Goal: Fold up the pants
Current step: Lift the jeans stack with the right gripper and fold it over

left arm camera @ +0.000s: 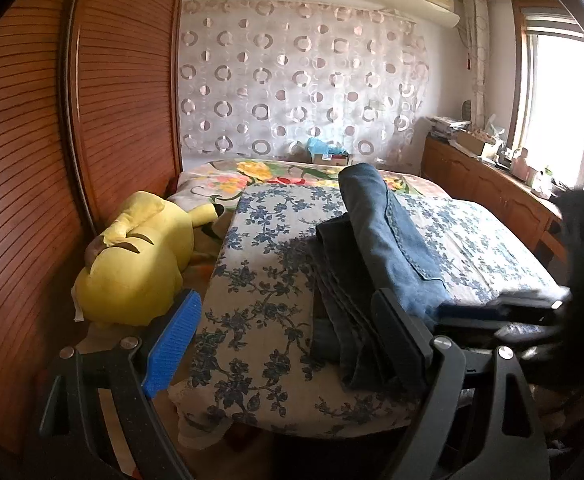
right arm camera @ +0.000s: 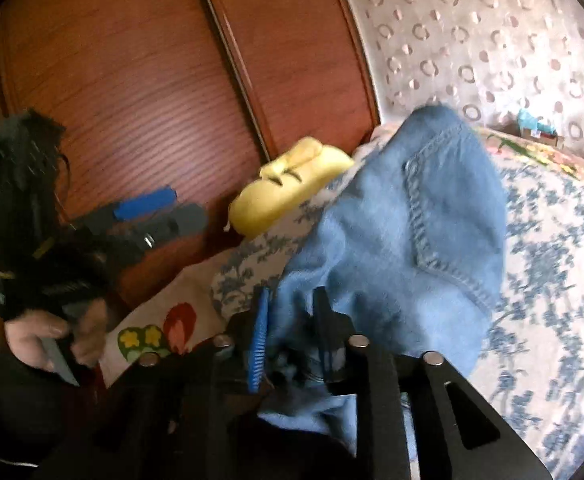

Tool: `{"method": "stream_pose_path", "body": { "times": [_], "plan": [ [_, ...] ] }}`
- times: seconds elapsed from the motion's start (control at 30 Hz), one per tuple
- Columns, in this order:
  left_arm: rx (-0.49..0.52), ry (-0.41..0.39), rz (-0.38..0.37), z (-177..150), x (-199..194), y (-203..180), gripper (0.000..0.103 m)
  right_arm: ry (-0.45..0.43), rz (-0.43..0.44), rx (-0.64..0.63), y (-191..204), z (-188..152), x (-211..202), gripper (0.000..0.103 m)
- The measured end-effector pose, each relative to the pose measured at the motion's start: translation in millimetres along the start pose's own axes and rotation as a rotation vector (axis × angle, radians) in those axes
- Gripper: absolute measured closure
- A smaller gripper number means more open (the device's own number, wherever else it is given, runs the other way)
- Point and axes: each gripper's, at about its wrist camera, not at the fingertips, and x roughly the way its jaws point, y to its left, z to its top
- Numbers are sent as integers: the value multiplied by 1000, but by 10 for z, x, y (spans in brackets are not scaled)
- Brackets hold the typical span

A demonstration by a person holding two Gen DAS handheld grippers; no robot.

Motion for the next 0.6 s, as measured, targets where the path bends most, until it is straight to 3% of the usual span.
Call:
{"method": "stream_pose_path", "body": {
  "times": [0.13, 0.23, 0.6],
  "plan": [
    [4, 0, -10, 5, 6, -42, 16, -78, -54, -8, -77, 64, -246, 66],
    [13, 8, -20, -13, 40, -101, 16, -128, -119, 21, -259, 98, -386, 66],
    [42, 44, -66, -86, 156, -345, 16, -158, -214, 90, -692, -53, -638, 66]
  ]
}}
